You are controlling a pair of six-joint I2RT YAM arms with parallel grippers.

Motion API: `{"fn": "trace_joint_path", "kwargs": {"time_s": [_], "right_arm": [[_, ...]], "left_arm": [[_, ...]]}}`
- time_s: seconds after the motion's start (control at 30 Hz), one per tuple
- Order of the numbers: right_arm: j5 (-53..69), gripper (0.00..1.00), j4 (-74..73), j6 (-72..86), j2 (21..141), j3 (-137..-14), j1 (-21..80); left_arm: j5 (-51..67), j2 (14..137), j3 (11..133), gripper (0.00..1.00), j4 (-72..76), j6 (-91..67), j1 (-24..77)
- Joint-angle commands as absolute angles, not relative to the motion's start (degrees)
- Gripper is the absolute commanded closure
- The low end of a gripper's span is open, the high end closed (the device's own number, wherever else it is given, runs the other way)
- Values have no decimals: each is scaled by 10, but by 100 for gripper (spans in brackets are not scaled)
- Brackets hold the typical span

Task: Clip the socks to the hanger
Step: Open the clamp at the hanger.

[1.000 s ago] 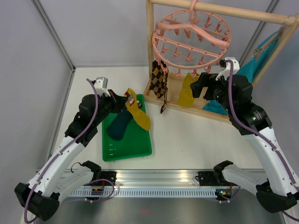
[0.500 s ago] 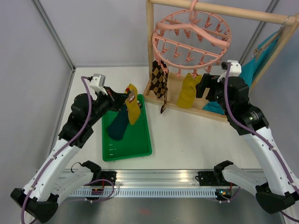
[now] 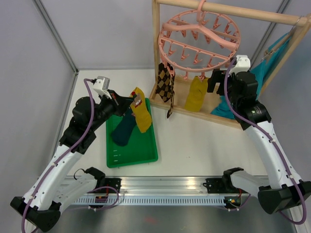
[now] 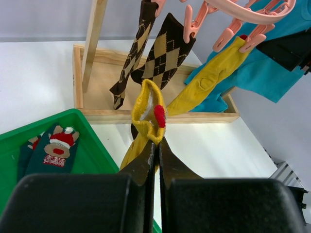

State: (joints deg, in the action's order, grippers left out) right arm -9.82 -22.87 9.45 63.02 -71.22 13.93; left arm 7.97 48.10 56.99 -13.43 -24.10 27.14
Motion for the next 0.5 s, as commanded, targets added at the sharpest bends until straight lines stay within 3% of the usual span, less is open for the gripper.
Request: {"fn": "trace_joint_path", "kwargs": {"time_s": [0.0,0.47], "right_arm": [[-59,6,-147,65,635,-707,131],[-9,12,-45,26,654,-689,125]], "left_arm": [[97,479,584,98,-127,-222,274],[103,485,582,98,-122,-217,274]]}}
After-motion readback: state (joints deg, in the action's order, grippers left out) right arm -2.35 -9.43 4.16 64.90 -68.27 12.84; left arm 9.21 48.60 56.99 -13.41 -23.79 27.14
